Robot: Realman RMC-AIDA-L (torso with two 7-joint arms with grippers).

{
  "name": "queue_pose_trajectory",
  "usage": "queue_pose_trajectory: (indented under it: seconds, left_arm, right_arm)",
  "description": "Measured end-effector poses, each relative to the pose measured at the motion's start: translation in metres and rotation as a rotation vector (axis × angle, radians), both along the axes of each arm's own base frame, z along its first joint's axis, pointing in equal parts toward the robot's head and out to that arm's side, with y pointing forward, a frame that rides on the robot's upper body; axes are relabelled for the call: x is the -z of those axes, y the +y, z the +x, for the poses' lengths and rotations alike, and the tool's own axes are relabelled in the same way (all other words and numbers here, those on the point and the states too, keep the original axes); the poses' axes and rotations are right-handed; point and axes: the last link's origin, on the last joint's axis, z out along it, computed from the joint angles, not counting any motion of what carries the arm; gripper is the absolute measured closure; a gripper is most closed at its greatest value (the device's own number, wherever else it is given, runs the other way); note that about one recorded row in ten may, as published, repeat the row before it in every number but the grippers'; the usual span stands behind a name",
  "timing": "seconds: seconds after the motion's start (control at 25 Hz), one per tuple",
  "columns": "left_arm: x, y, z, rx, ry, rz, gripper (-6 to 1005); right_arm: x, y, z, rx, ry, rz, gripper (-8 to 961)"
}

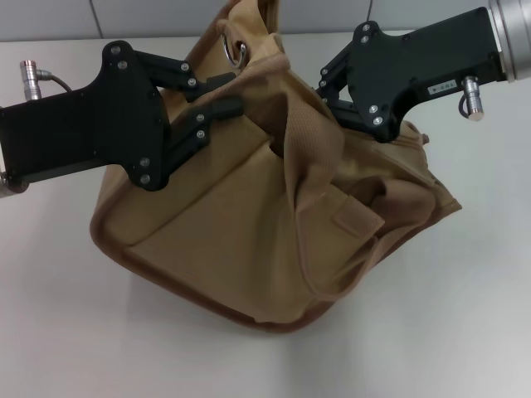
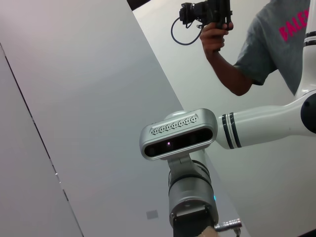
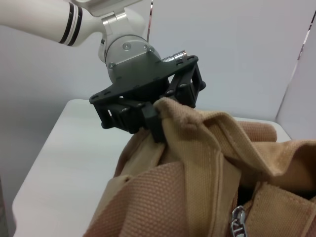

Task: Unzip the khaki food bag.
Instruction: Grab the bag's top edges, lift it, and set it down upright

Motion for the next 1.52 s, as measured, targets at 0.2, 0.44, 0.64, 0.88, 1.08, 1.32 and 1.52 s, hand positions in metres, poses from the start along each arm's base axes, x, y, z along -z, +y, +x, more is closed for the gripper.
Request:
queue_pose_trajectory:
  seconds: [0.2, 0.44, 0.64, 0.88, 1.08, 1.32, 1.52]
  left_arm:
    - [-0.001, 0.000, 0.000, 0.002, 0.001, -0.001, 906]
    - [-0.001, 0.000, -0.001, 0.006, 0.003, 0.001, 907]
    - [-0.001, -0.001, -0.001, 0.008, 0.003, 0.002, 907]
    - [-0.002, 0.000, 0.000, 0.011, 0.004, 0.005, 907]
    - [-0.002, 0.000, 0.001, 0.019, 0.006, 0.010, 907]
    - [-0.003, 0.001, 0.002, 0.028, 0.013, 0.014, 907]
    - [-0.004, -0.001, 0.003, 0.050, 0.020, 0.017, 907]
  right_arm:
    - [-0.006, -0.001, -0.002, 0.005, -0.001, 0.014, 954]
    - [-0.005, -0.002, -0.004, 0.008, -0.012, 0.008, 858]
    - [-0.005, -0.001, -0.005, 0.009, -0.017, 0.006, 692]
    - [-0.010, -0.002, -0.007, 0.005, -0.030, -0.017, 555]
    - [-0.022, -0.003, -0.008, 0.013, -0.021, -0.025, 454]
    - [-0.030, -0.004, -0.005, 0.028, -0.015, -0.017, 405]
    - [-0.028, -0.004, -0.001, 0.045, -0.017, -0.032, 407]
